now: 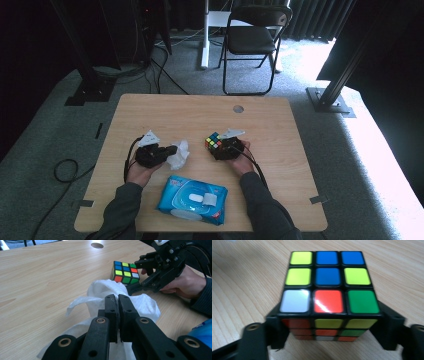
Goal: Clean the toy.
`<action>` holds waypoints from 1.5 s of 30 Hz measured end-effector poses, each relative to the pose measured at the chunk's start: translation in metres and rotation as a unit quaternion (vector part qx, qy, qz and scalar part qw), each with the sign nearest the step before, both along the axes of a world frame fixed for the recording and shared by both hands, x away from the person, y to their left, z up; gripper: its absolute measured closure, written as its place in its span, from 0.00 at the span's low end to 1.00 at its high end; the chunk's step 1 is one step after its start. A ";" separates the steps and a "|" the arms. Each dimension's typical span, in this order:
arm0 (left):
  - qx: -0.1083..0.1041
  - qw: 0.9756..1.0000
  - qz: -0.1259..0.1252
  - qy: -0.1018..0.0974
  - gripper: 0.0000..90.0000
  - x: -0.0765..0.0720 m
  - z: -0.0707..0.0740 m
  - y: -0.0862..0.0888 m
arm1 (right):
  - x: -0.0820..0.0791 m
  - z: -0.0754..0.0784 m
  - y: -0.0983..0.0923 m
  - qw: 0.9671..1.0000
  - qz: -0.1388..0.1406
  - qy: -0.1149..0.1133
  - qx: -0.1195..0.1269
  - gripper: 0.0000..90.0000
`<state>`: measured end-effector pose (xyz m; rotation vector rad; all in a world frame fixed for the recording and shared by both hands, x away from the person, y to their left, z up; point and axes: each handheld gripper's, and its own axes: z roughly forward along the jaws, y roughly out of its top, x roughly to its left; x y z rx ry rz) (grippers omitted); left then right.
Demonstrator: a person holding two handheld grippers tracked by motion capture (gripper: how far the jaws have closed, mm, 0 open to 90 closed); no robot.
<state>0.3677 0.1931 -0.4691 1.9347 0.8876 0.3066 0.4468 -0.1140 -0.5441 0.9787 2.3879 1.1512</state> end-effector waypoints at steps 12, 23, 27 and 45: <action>-0.007 1.000 -0.002 -0.005 0.97 0.010 0.005 -0.008 | -0.007 0.002 0.002 1.000 0.020 -0.018 -0.012 0.38; -0.016 1.000 -0.008 -0.010 0.97 0.018 0.010 -0.020 | -0.015 0.008 0.014 0.998 0.052 -0.023 -0.006 0.38; -0.015 1.000 -0.009 -0.009 0.97 0.020 0.009 -0.024 | -0.016 0.006 0.019 0.998 0.058 -0.018 -0.007 0.38; 0.015 1.000 -0.012 -0.012 0.97 0.034 0.004 -0.051 | -0.023 0.017 0.025 0.996 0.081 -0.020 0.007 0.38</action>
